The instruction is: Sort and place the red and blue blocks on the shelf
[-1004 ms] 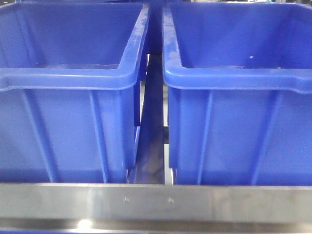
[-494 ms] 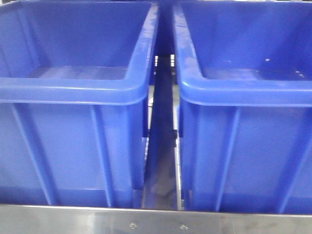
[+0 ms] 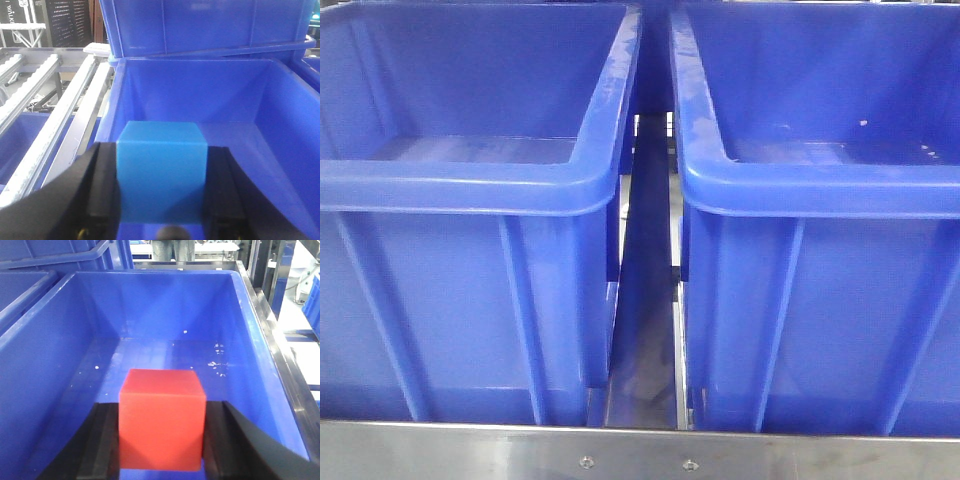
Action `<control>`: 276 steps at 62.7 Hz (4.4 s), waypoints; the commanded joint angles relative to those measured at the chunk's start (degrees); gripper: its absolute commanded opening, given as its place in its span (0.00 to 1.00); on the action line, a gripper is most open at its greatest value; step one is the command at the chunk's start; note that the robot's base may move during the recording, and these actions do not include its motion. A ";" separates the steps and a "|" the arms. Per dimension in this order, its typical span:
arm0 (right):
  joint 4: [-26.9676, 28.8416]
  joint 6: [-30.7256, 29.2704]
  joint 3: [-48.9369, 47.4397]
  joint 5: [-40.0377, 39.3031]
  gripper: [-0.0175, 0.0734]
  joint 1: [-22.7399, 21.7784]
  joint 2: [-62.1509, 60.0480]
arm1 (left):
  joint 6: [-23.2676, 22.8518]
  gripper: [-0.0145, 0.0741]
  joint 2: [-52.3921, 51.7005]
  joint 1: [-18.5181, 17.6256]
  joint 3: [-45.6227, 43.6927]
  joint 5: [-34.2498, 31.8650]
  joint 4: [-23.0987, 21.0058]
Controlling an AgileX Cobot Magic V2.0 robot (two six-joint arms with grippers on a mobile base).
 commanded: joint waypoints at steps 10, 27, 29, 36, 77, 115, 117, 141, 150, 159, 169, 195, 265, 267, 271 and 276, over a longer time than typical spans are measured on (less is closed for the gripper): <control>0.13 0.00 -1.57 -4.94 0.25 -0.31 0.47 | 0.00 0.30 0.51 0.09 -1.64 -4.93 -0.10; 0.13 0.00 -1.57 -5.64 0.25 -0.31 0.47 | 0.00 0.30 0.51 0.09 -1.64 -4.93 -0.10; 0.13 0.00 -1.57 -5.64 0.25 -0.31 0.47 | 0.00 0.30 0.51 0.09 -1.64 -5.05 -0.10; 0.13 0.00 -1.57 -5.64 0.25 -0.31 0.47 | 0.00 0.30 0.51 0.09 -1.64 -6.16 -0.10; 11.27 -7.70 -10.98 1.46 0.25 2.09 18.26 | 3.83 0.30 16.66 -7.57 -11.44 0.97 -7.71; 11.58 -23.29 -19.85 -4.11 0.25 7.17 42.07 | 3.83 0.30 39.89 -15.76 -16.48 -6.91 -7.71; 11.58 -23.17 -19.85 -4.55 0.25 7.17 42.27 | 3.83 0.30 40.19 -15.76 -16.48 -7.03 -7.71; 11.58 -22.90 -19.87 -5.69 0.71 7.17 42.60 | 3.83 0.58 40.55 -15.76 -16.48 -5.33 -7.71; 12.32 -22.90 -19.87 -5.65 0.84 7.17 42.60 | 3.71 0.93 40.55 -15.76 -16.59 -5.77 -7.93; 12.74 -22.90 -19.87 -5.53 0.81 7.17 42.60 | 3.71 0.92 40.55 -15.76 -16.59 -5.88 -7.93; 13.80 -22.64 -19.99 -4.25 0.78 7.07 42.52 | 3.71 0.82 40.17 -15.76 -17.04 -5.40 -7.66; 12.39 -22.63 -20.60 1.54 0.33 0.97 30.88 | 3.71 0.31 29.70 -15.76 -22.81 5.03 4.02; 12.12 -11.33 -0.70 -7.63 0.25 0.05 -2.88 | -4.78 0.31 -0.36 -1.54 -0.73 -6.79 5.29; 12.12 -11.33 -0.70 -7.63 0.25 0.05 -2.88 | -4.78 0.31 -0.36 -1.54 -0.75 -6.79 5.29; 12.12 -11.33 -0.70 -7.63 0.25 0.05 -2.88 | -4.78 0.31 -0.36 -1.54 -0.75 -6.79 5.29; 12.12 -11.33 -0.70 -7.63 0.25 0.05 -2.88 | -4.78 0.31 -0.36 -1.54 -0.75 -6.79 5.29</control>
